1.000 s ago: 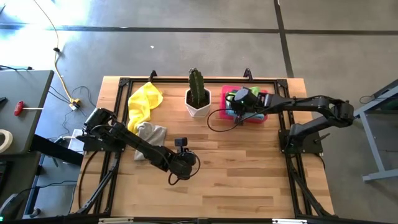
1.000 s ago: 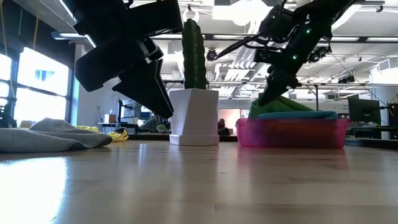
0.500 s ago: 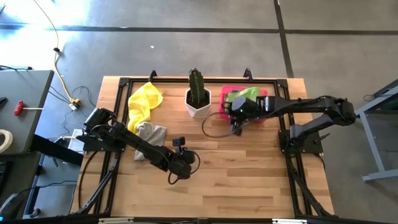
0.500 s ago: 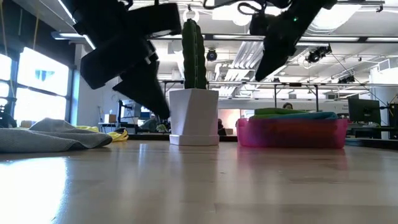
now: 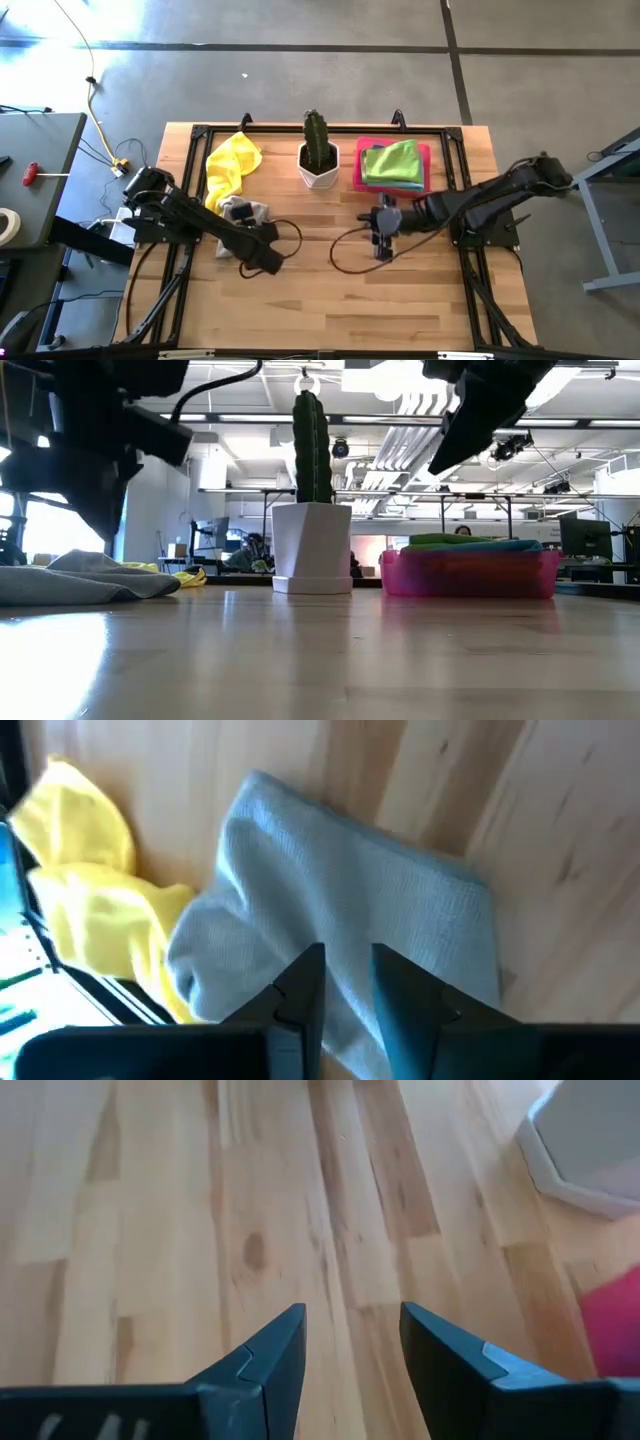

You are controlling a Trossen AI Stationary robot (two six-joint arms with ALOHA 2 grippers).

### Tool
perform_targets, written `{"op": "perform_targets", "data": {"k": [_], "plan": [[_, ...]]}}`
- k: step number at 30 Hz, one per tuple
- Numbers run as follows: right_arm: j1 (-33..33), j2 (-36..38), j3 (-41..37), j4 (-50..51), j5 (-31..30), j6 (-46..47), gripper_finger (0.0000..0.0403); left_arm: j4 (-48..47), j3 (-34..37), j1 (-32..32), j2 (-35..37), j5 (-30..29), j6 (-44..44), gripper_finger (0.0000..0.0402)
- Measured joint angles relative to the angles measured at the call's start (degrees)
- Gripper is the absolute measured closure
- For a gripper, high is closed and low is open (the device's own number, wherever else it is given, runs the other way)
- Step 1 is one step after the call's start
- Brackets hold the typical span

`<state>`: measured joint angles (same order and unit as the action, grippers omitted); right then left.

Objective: Fold microfiber towels
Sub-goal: Fold the gray towel

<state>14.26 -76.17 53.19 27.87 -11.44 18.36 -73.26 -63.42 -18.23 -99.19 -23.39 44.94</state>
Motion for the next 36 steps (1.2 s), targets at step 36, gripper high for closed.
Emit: {"op": "perform_targets", "data": {"k": [36], "plan": [[17.5, -17.9, -0.1, -16.4, -35.8, 9.9, 0.0247, 69.2, 11.3, 4.7, -3.0, 16.5, -16.8, 0.0401]]}}
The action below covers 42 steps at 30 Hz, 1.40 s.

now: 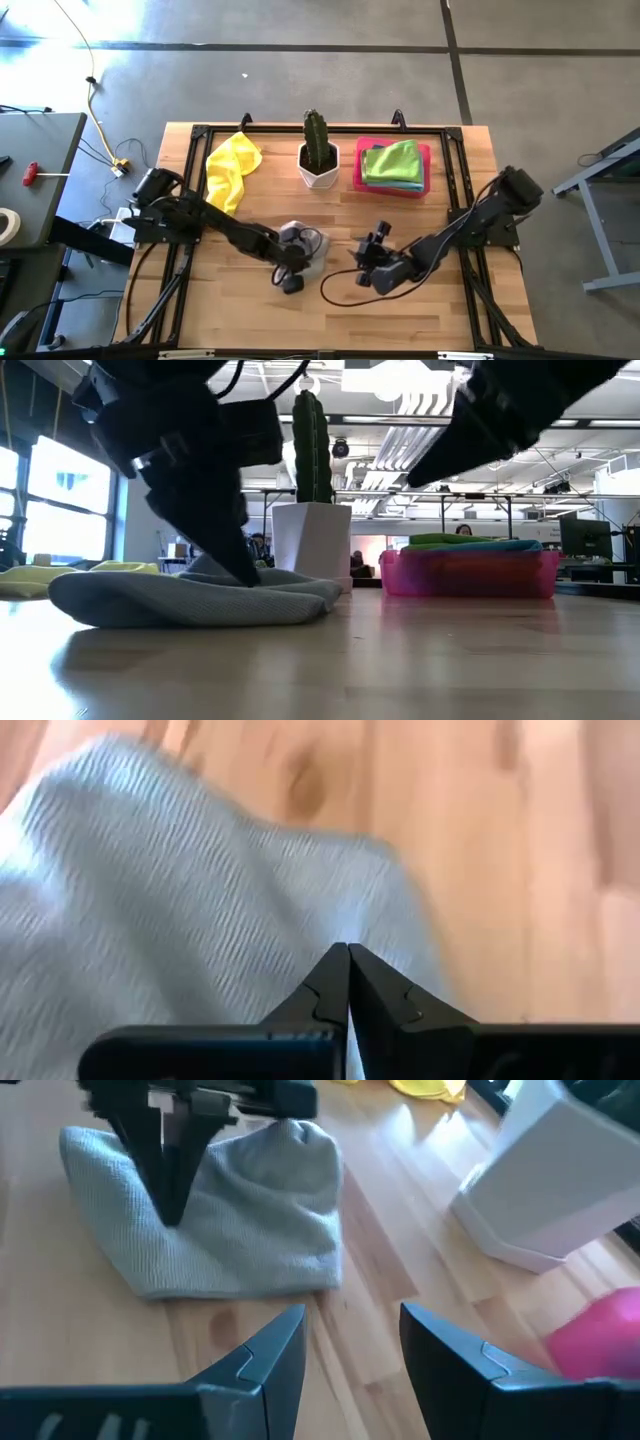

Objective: Fold microfiber towels
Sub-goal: Fold the gray towel

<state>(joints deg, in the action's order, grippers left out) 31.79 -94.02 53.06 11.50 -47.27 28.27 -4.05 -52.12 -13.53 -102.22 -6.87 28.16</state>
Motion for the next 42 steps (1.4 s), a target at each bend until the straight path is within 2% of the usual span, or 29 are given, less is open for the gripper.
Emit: {"op": "perform_targets", "data": {"k": [3, 6, 12, 18, 24, 28, 33, 39, 42], "plan": [[0.0, -3.6, 0.0, -2.3, 0.0, -0.2, 0.0247, 5.8, 0.0, -0.2, -1.7, 0.7, -1.2, 0.0401], [-0.1, -6.5, 0.0, -3.4, -0.1, -2.7, 0.0247, 8.9, 0.0, -0.4, -2.5, 5.1, -1.4, 0.0401], [-1.3, -11.2, 0.0, -7.9, -0.3, -17.3, 0.0247, 10.0, -0.2, -2.4, -1.8, 11.8, -2.9, 0.0401], [-5.8, -14.5, 0.0, -16.7, 0.9, -32.1, 0.0247, 8.8, -1.8, -6.6, -1.0, 12.0, -1.5, 0.0401], [-10.4, -15.1, 0.0, -17.0, 11.2, -43.6, 0.0247, 8.2, -3.5, -10.3, -1.0, 12.0, -0.8, 0.0401], [-12.5, -15.1, 0.0, -17.8, 13.9, -49.8, 0.0247, 8.3, -3.6, -11.8, -1.0, 10.9, -0.7, 0.0401], [-14.6, -15.2, 0.0, -18.6, 20.3, -55.7, 0.0247, 8.4, -3.6, -12.5, -1.0, 10.3, -0.7, 0.0401], [-15.9, -17.8, 0.2, -24.5, 20.6, -64.0, 0.0247, 8.5, -3.6, -12.5, -1.0, 9.1, -0.7, 0.0401], [-16.0, -18.8, 0.3, -28.7, 17.8, -66.3, 0.0247, 8.5, -3.6, -12.4, -1.0, 9.0, -0.7, 0.0401]]}}
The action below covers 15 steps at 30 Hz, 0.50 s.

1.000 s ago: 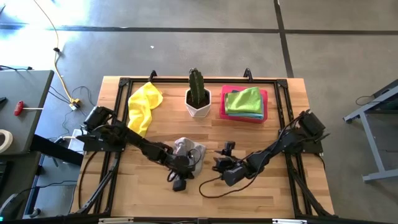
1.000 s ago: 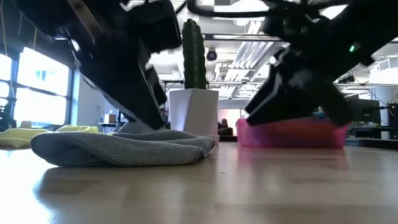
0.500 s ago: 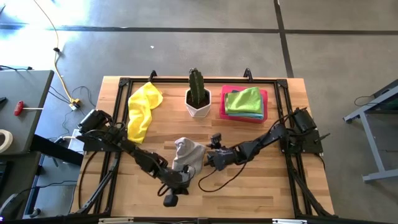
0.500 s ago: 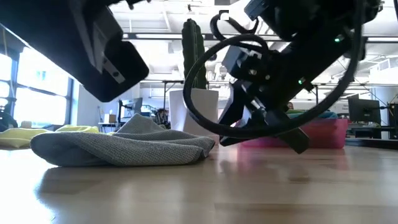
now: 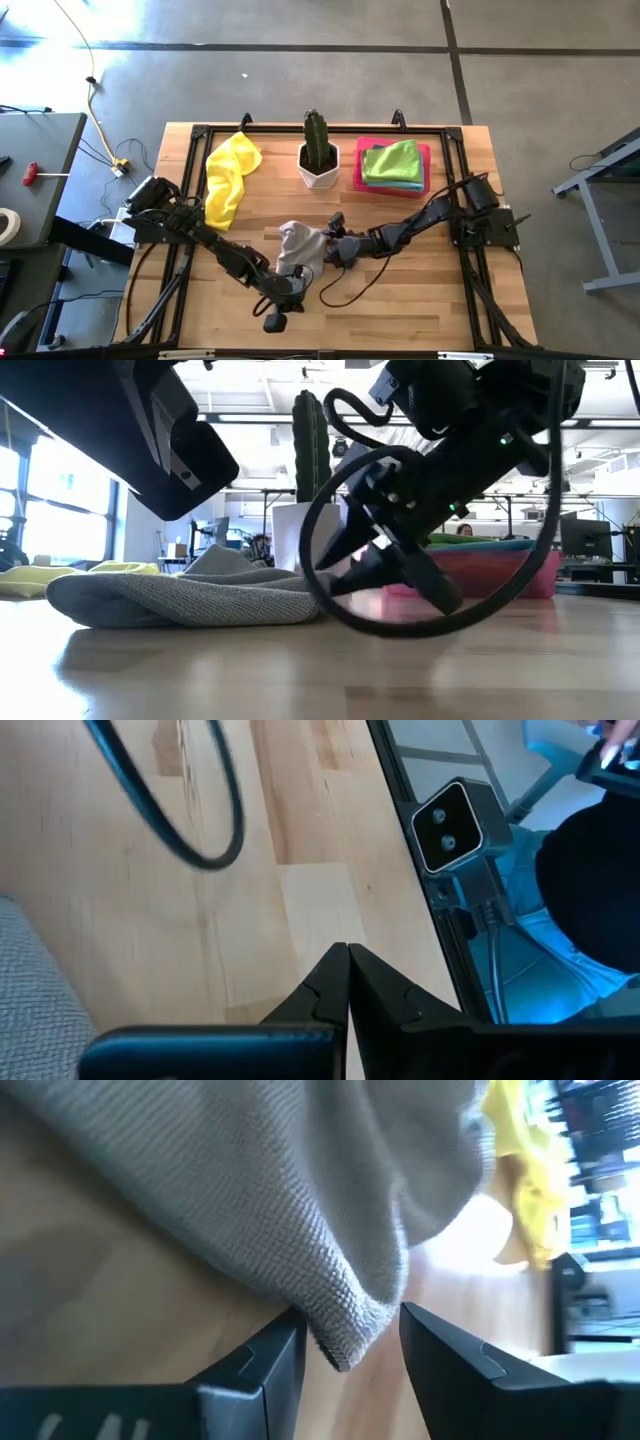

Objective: Fold microfiber towels
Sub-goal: Fold the gray towel

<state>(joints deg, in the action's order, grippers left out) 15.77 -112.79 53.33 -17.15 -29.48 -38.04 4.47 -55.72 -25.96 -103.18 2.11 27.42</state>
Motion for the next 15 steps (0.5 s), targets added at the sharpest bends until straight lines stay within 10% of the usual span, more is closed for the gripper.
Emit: {"op": "perform_targets", "data": {"k": [7, 15], "plan": [[0.0, -0.3, -0.1, -2.6, 0.2, -2.5, 0.0269, -0.1, 0.0, 0.0, 0.0, 0.0, 0.0, 0.0401], [0.1, -0.3, -0.2, -2.1, 0.5, 1.2, 0.0392, -0.1, 0.0, 0.0, 0.0, 0.0, 0.0, 0.0401]]}}
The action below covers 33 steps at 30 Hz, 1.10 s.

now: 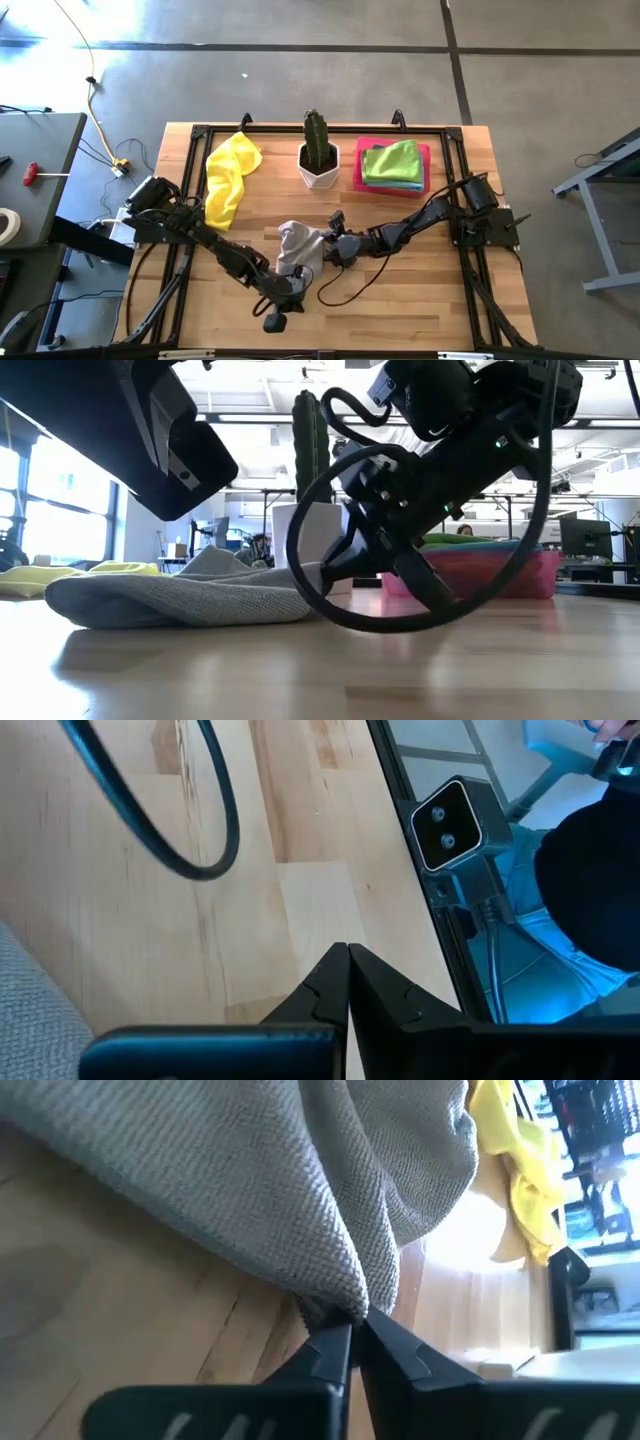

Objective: Fold microfiber towels
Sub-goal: Fold the gray towel

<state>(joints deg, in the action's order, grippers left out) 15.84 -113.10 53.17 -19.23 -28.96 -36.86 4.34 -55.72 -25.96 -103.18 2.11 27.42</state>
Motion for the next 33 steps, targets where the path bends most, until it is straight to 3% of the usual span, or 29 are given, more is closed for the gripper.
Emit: {"op": "perform_targets", "data": {"k": [4, 10, 14, 19, 25, 33], "plan": [[0.0, 0.8, 0.0, 3.6, 0.2, 10.1, 0.0385, 0.0, 0.0, 0.2, 0.0, 0.0, -0.1, 0.0401], [0.0, 7.2, 3.3, 22.6, 3.3, 32.6, 0.0399, -0.2, 0.0, 1.1, 0.0, 0.0, -1.7, 0.0401], [0.0, 12.0, 5.9, 36.0, 11.7, 49.8, 0.0400, -0.2, 0.0, 2.1, 0.0, 0.0, -4.5, 0.0401], [0.1, 16.7, 9.6, 48.9, 24.7, 64.5, 0.0399, 0.1, 0.0, 4.0, 0.0, -1.8, -7.8, 0.0401], [0.9, 20.1, 14.4, 55.5, 32.2, 76.1, 0.0399, 3.8, 0.0, 7.0, 0.0, -10.6, -14.8, 0.0395], [1.2, 21.7, 23.2, 65.6, 32.9, 83.4, 0.0399, 14.3, 0.0, 8.1, 0.0, -22.9, -30.4, 0.0337]]}}
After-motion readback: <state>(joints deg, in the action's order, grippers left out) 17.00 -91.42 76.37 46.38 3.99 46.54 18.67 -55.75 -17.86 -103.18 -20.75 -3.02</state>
